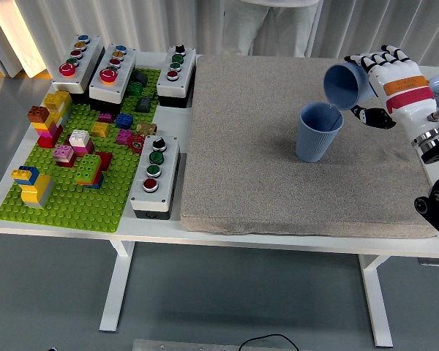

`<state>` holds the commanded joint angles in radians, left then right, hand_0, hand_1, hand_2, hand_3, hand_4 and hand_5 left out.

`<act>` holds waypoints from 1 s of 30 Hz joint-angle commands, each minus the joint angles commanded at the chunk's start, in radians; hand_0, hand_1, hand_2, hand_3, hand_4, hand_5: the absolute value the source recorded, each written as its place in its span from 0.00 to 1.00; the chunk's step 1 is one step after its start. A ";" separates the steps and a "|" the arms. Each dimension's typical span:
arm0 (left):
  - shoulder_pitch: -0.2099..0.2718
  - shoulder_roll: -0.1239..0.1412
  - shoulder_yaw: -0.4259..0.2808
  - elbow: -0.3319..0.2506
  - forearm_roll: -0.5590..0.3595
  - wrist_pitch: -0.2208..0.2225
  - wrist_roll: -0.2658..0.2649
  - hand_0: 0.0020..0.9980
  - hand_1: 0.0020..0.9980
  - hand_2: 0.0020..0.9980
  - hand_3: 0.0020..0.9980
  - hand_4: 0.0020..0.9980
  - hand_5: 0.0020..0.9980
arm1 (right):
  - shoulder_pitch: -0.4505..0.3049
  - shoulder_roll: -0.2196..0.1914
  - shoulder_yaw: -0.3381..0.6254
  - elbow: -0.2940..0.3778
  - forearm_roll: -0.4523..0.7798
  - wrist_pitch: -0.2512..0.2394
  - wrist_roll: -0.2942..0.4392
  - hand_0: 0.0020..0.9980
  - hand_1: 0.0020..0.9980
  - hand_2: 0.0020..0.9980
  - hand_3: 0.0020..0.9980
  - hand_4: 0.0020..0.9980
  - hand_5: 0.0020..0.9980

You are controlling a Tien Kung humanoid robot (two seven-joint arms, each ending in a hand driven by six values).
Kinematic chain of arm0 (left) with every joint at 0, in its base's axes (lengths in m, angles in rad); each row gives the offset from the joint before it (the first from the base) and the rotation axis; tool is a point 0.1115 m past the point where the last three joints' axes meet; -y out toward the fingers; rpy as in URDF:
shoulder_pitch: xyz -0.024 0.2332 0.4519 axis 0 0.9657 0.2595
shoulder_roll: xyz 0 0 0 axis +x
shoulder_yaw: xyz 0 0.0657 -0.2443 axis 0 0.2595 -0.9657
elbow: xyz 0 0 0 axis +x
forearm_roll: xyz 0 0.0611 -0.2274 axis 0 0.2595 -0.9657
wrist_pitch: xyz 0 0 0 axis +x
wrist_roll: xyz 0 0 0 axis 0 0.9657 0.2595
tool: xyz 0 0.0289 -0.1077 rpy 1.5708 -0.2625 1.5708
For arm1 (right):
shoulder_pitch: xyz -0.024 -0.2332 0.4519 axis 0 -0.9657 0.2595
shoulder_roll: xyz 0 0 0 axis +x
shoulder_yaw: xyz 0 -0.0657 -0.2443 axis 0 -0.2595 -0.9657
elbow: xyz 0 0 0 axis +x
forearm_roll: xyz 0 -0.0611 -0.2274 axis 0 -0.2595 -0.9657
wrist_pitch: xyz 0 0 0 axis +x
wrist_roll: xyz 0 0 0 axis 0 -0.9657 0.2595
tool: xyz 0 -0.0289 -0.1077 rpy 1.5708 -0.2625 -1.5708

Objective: Pick cup pour cup place

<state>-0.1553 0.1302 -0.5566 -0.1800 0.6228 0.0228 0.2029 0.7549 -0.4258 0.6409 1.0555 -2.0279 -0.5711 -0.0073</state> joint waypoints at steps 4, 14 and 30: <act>0.000 0.000 0.001 0.000 -0.001 0.000 0.000 0.75 0.79 0.85 0.64 0.55 0.93 | 0.000 0.000 0.001 0.000 0.003 0.001 -0.001 0.93 0.79 0.73 0.72 0.74 0.12; 0.005 0.001 0.006 0.000 -0.005 -0.001 0.002 0.75 0.79 0.85 0.64 0.55 0.93 | -0.004 0.005 0.000 0.001 0.017 0.001 -0.001 0.93 0.80 0.73 0.71 0.74 0.10; 0.007 0.001 0.010 0.000 -0.008 -0.001 0.001 0.75 0.80 0.85 0.64 0.55 0.93 | -0.010 0.006 0.007 0.000 0.076 0.008 0.008 0.93 0.79 0.73 0.70 0.73 0.09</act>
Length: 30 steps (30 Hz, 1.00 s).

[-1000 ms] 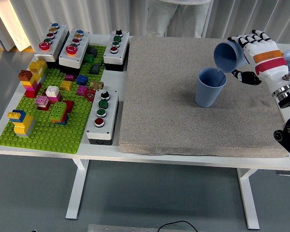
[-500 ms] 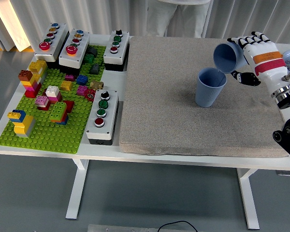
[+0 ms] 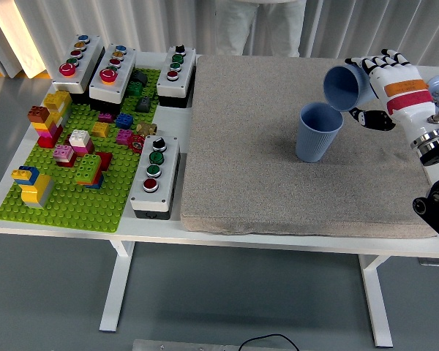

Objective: Pick cup pour cup place

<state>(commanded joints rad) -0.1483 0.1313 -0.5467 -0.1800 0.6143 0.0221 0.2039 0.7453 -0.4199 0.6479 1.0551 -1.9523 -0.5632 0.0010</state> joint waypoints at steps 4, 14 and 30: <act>-0.002 -0.001 -0.002 0.000 0.001 0.000 0.000 0.75 0.80 0.85 0.64 0.55 0.93 | -0.003 -0.002 0.016 0.013 0.100 0.032 0.012 0.93 0.79 0.73 0.70 0.73 0.09; -0.002 -0.002 -0.002 0.000 -0.002 0.001 0.000 0.75 0.80 0.85 0.64 0.55 0.93 | -0.010 -0.019 0.138 0.027 0.504 0.223 0.010 0.92 0.79 0.72 0.70 0.73 0.10; 0.000 -0.006 0.005 0.000 0.000 -0.002 0.000 0.75 0.80 0.85 0.64 0.55 0.93 | -0.105 0.029 0.378 -0.036 1.180 0.557 -0.112 0.86 0.78 0.70 0.70 0.72 0.11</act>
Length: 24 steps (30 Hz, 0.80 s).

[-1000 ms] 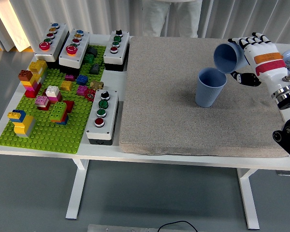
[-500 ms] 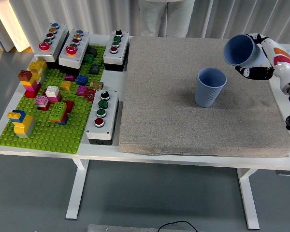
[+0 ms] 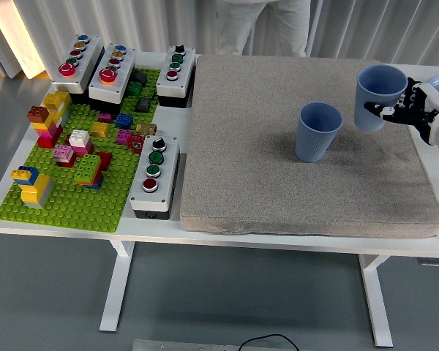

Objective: Pick cup pour cup place

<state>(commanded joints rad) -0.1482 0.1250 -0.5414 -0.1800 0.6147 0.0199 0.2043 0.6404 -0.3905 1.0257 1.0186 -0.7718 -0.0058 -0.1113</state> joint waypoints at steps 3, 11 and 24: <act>0.001 -0.001 0.006 0.000 -0.004 0.000 -0.001 0.75 0.80 0.85 0.64 0.55 0.93 | -0.018 0.015 0.011 -0.005 0.130 -0.006 0.001 0.86 0.78 0.70 0.70 0.72 0.11; 0.005 -0.003 0.010 0.000 -0.005 -0.001 -0.001 0.75 0.80 0.85 0.64 0.55 0.93 | -0.061 0.047 0.042 -0.004 0.327 -0.004 0.019 0.86 0.78 0.70 0.69 0.72 0.11; 0.005 -0.002 0.013 0.000 -0.006 -0.002 -0.003 0.75 0.80 0.85 0.64 0.55 0.93 | -0.062 0.034 0.044 0.008 0.287 -0.025 0.033 0.87 0.78 0.70 0.69 0.71 0.12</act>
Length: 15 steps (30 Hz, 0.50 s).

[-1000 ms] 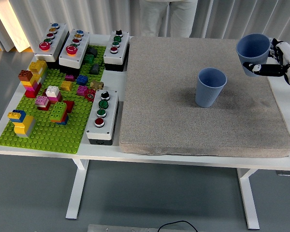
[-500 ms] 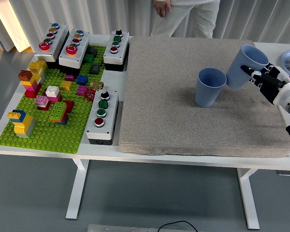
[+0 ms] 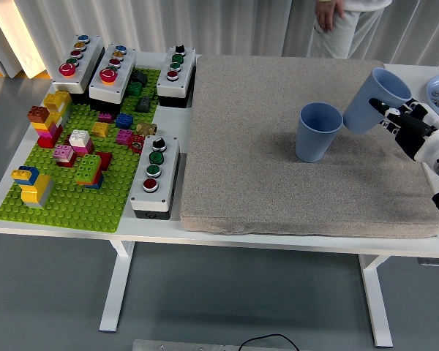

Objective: Pick cup pour cup place

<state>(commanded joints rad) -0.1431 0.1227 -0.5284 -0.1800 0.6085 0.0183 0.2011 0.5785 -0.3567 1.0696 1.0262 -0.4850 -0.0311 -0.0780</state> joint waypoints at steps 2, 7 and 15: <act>-0.001 0.000 -0.001 0.000 0.000 0.000 0.000 0.75 0.80 0.85 0.64 0.55 0.93 | 0.000 -0.002 -0.004 0.006 -0.023 -0.013 0.010 0.87 0.78 0.70 0.69 0.71 0.12; -0.002 0.000 0.000 0.000 0.000 0.000 -0.001 0.75 0.80 0.85 0.64 0.55 0.93 | -0.007 -0.003 -0.023 0.026 -0.113 -0.053 0.042 0.87 0.78 0.70 0.69 0.71 0.13; -0.006 -0.002 0.002 0.000 0.000 -0.001 -0.001 0.75 0.80 0.85 0.64 0.55 0.93 | -0.035 -0.007 -0.052 0.040 -0.214 -0.088 0.082 0.87 0.78 0.69 0.68 0.71 0.13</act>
<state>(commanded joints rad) -0.1494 0.1209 -0.5264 -0.1800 0.6085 0.0175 0.2001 0.5431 -0.3636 1.0180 1.0663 -0.6995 -0.1192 0.0035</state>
